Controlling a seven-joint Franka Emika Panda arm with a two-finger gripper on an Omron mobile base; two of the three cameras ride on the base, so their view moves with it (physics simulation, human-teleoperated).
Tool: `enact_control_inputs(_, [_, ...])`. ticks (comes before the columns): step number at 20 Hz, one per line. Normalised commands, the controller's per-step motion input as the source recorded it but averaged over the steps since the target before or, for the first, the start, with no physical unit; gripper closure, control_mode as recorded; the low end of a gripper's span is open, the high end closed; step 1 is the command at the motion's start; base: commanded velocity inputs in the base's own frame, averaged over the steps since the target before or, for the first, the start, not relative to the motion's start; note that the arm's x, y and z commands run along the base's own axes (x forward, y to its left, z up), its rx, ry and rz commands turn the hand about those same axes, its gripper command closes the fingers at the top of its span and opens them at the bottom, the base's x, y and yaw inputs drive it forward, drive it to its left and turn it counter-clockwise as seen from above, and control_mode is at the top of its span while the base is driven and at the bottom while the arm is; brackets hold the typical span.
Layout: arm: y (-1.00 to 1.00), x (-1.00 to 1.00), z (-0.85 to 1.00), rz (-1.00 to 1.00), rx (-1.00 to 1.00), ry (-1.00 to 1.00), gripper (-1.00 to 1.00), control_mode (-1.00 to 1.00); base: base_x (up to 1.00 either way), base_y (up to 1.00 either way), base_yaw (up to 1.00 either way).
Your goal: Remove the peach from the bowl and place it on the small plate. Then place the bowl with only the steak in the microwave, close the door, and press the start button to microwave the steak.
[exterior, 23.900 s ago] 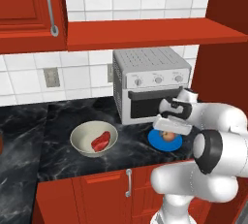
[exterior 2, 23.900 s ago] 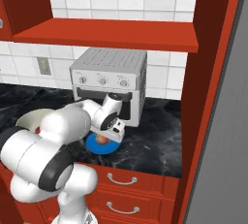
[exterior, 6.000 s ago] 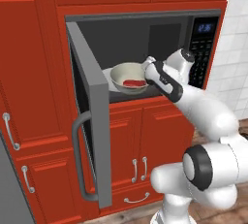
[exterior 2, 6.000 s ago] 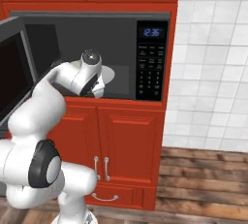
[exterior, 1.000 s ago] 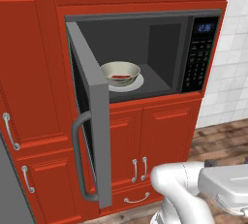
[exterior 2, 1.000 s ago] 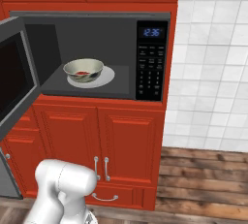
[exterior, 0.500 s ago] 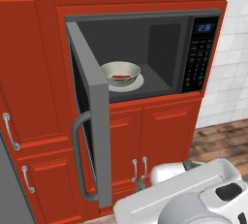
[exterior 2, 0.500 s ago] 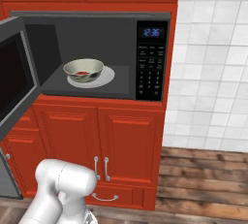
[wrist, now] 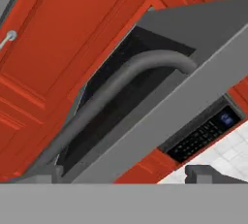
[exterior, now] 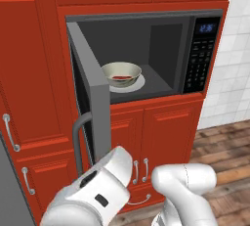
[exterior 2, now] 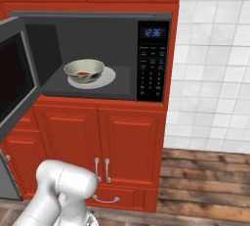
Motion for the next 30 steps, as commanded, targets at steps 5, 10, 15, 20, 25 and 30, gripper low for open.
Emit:
enact_control_inputs(5, [0.82,0.96,-0.53,0.0,-0.32,0.06,-1.0,-1.0,0.0,0.0,0.0])
enact_control_inputs(10, [0.8,0.97,-0.74,0.0,-0.35,0.02,-1.0,-1.0,0.0,0.0,0.0])
enact_control_inputs(15, [0.64,0.15,-0.55,0.0,-0.43,-0.22,-1.0,-1.0,0.0,0.0,0.0])
enact_control_inputs(20, [0.31,0.37,-0.62,0.0,-0.3,-0.11,-1.0,-1.0,0.0,0.0,0.0])
enact_control_inputs(25, [0.01,0.99,-0.42,0.0,-0.12,0.16,-1.0,-1.0,0.0,0.0,0.0])
enact_control_inputs(30, [-0.09,0.89,-0.06,0.0,-0.04,0.25,-1.0,-1.0,0.0,0.0,0.0])
